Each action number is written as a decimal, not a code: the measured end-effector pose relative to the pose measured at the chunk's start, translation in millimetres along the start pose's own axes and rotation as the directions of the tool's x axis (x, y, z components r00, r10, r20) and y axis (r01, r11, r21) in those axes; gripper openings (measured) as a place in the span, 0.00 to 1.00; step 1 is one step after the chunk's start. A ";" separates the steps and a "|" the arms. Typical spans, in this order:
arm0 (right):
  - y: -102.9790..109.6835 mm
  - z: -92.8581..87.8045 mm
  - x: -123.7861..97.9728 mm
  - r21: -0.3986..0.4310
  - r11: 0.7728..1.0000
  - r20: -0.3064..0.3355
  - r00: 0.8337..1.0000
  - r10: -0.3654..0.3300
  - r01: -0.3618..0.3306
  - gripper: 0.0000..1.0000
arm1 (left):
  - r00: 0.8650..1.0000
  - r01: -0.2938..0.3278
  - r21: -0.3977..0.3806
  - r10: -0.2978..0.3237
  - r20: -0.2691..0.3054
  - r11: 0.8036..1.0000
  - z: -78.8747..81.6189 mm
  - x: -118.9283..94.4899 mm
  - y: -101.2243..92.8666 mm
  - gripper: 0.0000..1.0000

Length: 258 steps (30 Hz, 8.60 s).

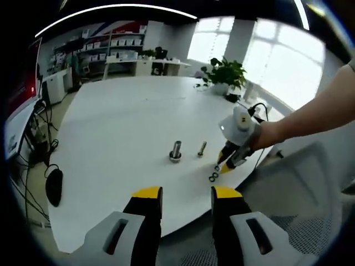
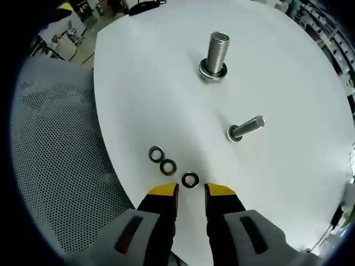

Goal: Place the washer onto the threaded stud by aligning its center hole with the stud, sliding it down to the base, and recovering from edge contact or off-axis alignment until the washer reaches the visible bottom stop.

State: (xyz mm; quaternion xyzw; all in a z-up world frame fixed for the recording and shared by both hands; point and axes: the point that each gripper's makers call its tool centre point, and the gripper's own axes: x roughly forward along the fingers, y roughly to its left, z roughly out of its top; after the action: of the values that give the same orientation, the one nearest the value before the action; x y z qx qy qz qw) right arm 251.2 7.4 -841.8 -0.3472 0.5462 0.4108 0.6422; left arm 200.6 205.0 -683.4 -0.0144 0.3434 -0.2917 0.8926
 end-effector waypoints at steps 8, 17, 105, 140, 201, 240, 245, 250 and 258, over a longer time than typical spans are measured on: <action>-1.0 1.7 0.0 -0.046 0.999 0.013 1.000 0.013 -0.012 0.20 | 1.000 -0.007 -0.014 0.006 -0.017 1.000 -3.2 1.4 2.0 0.33; 1.6 3.6 1.2 -0.180 0.984 0.021 1.000 0.003 0.001 0.19 | 1.000 -0.016 0.001 0.016 -0.026 1.000 -4.2 1.3 2.4 0.33; -2.2 8.8 1.7 -0.070 0.997 -0.021 0.999 -0.037 0.035 0.13 | 0.999 -0.022 0.000 0.022 -0.040 1.000 -8.5 1.1 4.6 0.30; -50.3 28.8 -63.5 -0.057 0.991 0.074 0.990 -0.120 0.125 0.13 | 1.000 -0.006 -0.007 0.006 -0.025 1.000 -6.4 0.5 2.1 0.30; -50.1 80.4 -68.2 -0.218 0.971 0.123 0.990 -0.075 0.101 0.14 | 1.000 -0.018 -0.021 0.018 -0.026 1.000 -6.7 0.9 3.4 0.32; -48.3 61.8 -32.2 -0.232 0.971 0.015 0.999 -0.052 0.054 0.14 | 0.999 -0.014 -0.031 0.013 -0.036 0.999 -9.3 1.3 4.1 0.31; -48.8 59.7 -23.2 -0.228 0.973 0.001 0.999 -0.046 0.045 0.14 | 0.999 -0.014 -0.015 0.013 -0.049 1.000 -11.1 2.3 3.0 0.31; -49.7 57.6 -15.3 -0.228 0.973 -0.007 0.999 -0.040 0.037 0.14 | 0.999 -0.022 -0.027 0.021 -0.043 0.999 -10.2 1.0 5.2 0.31; -49.3 55.1 -6.0 -0.219 0.975 -0.023 0.999 -0.032 0.026 0.14 | 0.999 -0.022 -0.025 0.021 -0.046 0.999 -10.5 1.5 5.5 0.31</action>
State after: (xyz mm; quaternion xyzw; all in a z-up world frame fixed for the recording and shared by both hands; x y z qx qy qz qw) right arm 318.4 35.0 -827.0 -0.4291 0.5007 0.4544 0.5988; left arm 197.8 210.6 -693.6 -0.0153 0.3672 -0.2781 0.8874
